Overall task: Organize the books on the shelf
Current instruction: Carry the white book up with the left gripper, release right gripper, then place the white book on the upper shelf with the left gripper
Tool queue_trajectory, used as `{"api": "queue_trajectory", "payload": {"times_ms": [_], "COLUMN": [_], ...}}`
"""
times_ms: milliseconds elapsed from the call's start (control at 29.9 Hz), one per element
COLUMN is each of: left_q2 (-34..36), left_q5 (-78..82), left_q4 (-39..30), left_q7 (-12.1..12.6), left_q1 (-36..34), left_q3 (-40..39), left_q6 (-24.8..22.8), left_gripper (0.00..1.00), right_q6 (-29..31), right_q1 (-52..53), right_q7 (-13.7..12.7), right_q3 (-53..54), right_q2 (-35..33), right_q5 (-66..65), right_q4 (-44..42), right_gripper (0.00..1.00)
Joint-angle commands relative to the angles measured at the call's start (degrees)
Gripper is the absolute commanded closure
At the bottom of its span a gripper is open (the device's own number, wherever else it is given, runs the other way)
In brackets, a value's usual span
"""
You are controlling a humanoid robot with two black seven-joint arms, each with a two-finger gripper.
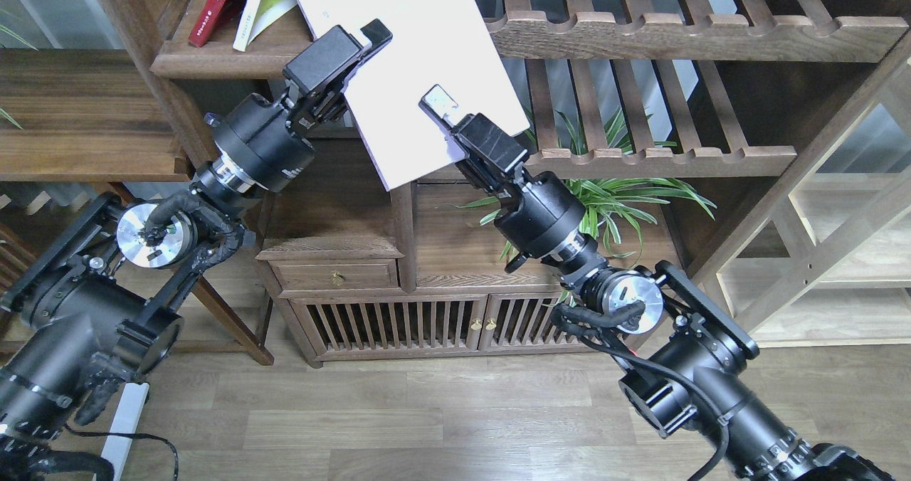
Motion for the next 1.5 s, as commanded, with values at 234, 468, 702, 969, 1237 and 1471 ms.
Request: {"api": "queue_trajectory", "payload": {"times_ms": [234, 468, 702, 969, 1237, 1471], "left_q2": [0.09, 6.58, 15.19, 21.96, 23.64, 23.9], "left_q5": [0.0, 0.7, 1.05, 2.63, 10.28, 16.86], "left_q4": [0.05, -4.69, -10.76, -17.78, -24.64, -25.0], "left_q7": [-0.04, -0.13, -0.3, -0.74, -1.27, -1.18], "left_q1": [-0.03, 0.93, 3.04, 3.83, 8.4, 11.13], "left_q3": [0.03, 0.82, 0.2, -4.27, -16.83, -28.0], "left_q6": [0.0, 0.0, 0.0, 0.0, 0.0, 0.0], "left_gripper": [0.97, 0.97, 0.97, 0.99, 0.99, 1.0], "right_q6": [0.0, 0.0, -1.1, -1.19, -1.19, -1.19], "right_q1": [-0.02, -0.19, -0.19, -0.19, -0.54, -0.63], "right_q7": [0.0, 0.18, 0.18, 0.18, 0.18, 0.18], "right_q3": [2.26, 6.74, 9.03, 9.65, 9.47, 9.47], "right_q2": [-0.25, -0.6, -0.86, -1.04, -2.09, -2.18], "right_q5": [-1.44, -1.53, -1.53, -1.53, -1.53, -1.53], "right_q4": [-0.26, -1.75, -2.9, -5.0, -5.97, -6.15], "right_gripper": [0.32, 0.21, 0.17, 0.16, 0.15, 0.14]}}
